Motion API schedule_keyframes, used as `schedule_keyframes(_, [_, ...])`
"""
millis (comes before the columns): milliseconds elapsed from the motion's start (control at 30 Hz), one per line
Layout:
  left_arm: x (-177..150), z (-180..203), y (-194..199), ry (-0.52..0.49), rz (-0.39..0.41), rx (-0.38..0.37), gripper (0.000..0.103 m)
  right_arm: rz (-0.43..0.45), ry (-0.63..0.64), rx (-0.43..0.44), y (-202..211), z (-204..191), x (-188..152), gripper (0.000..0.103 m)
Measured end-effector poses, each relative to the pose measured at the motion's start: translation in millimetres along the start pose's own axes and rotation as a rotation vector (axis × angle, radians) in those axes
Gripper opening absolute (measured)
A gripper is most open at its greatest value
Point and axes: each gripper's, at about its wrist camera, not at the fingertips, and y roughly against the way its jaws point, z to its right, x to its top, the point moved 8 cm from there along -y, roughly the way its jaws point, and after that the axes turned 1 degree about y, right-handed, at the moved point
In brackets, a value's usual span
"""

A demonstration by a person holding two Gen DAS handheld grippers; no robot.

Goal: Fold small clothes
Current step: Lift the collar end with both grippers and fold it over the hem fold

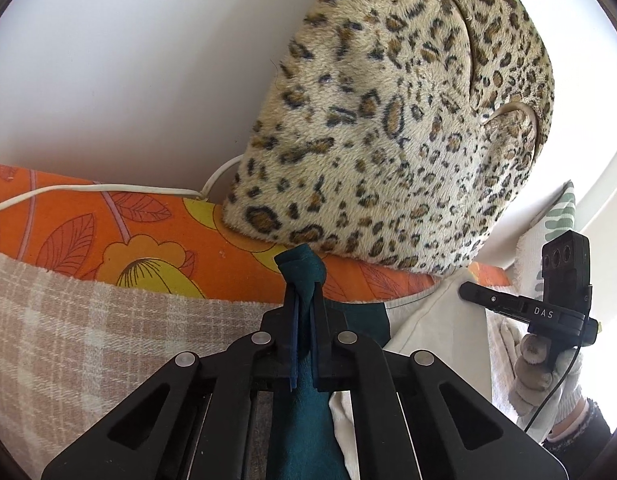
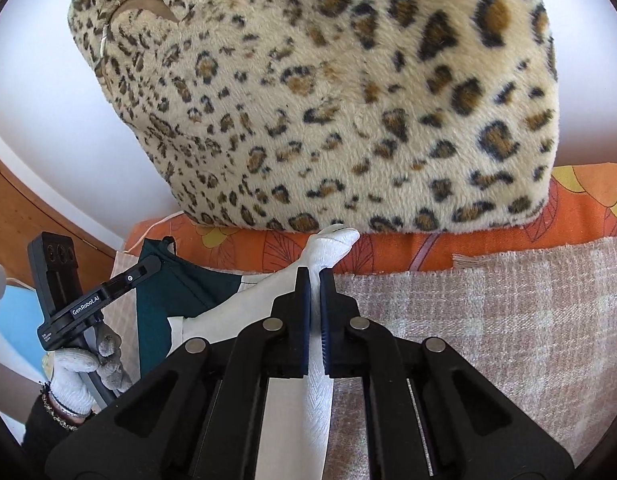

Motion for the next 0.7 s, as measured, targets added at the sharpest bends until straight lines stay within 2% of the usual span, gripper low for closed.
schedule_keyframes(367, [-4.7, 23.6, 46.0, -0.041, 0.027, -0.034, 0.002, 0.036, 0.062, 0.037, 48.7, -41.7, 0.7, 0.005])
schedule_keyframes(700, [-27.5, 52.2, 102.9, -0.090, 0.049, -0.024, 0.002, 0.056, 0.124, 0.045, 104.2, -86.6, -28.4, 0.005])
